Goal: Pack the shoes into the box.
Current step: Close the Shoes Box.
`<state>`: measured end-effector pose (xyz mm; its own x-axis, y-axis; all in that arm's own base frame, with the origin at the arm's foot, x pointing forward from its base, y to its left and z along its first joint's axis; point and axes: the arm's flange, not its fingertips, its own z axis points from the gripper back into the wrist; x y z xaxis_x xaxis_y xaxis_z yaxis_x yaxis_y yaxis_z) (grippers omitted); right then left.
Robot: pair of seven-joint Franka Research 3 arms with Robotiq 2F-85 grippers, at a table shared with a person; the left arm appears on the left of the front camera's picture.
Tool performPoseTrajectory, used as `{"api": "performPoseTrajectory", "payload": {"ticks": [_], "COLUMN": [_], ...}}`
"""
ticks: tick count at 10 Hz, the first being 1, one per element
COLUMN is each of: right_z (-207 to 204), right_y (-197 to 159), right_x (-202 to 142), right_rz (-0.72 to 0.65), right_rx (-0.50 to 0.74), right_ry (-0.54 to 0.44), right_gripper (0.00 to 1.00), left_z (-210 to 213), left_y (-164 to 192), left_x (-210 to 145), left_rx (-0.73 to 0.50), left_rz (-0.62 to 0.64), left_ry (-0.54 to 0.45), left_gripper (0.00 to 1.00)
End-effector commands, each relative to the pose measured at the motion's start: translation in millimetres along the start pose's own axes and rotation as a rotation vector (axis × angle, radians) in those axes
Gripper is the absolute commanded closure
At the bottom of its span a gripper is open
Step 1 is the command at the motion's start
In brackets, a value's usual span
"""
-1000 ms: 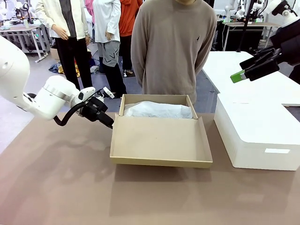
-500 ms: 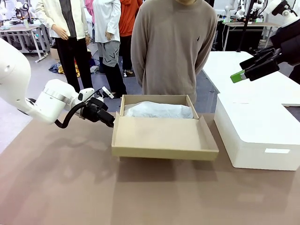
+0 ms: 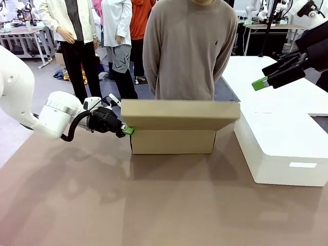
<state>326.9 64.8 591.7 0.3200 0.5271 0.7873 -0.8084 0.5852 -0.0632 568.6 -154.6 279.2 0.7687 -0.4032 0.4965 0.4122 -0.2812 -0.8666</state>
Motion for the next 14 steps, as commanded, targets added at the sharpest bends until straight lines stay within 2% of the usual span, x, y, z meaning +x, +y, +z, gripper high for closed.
{"api": "performPoseTrajectory", "payload": {"ticks": [1,4,9,10,11,14], "right_z": [-1,-1,-1,-1,-1,-1], "right_y": [0,0,0,0,0,0], "right_x": [0,0,0,0,0,0], "right_rz": [-0.002,-0.002,-0.002,-0.002,-0.002,-0.002], "right_rx": [0.013,0.013,0.013,0.013,0.013,0.013], "right_ry": [-0.015,-0.015,-0.015,-0.015,-0.015,-0.015], "right_gripper": [0.0,0.0,0.0,0.0,0.0,0.0], "left_z": [3,2,16,20,21,21], "left_y": [-11,-29,-65,-69,-60,-60], "left_x": [8,14,31,31,42,42], "left_rx": [0.012,0.164,0.447,0.434,0.387,0.387], "left_rz": [-0.006,-0.087,-0.148,-0.162,-0.139,-0.139], "left_ry": [-0.052,-0.084,-0.092,-0.056,-0.087,-0.087], "left_gripper": [1.0,1.0,1.0,1.0,1.0,1.0]}}
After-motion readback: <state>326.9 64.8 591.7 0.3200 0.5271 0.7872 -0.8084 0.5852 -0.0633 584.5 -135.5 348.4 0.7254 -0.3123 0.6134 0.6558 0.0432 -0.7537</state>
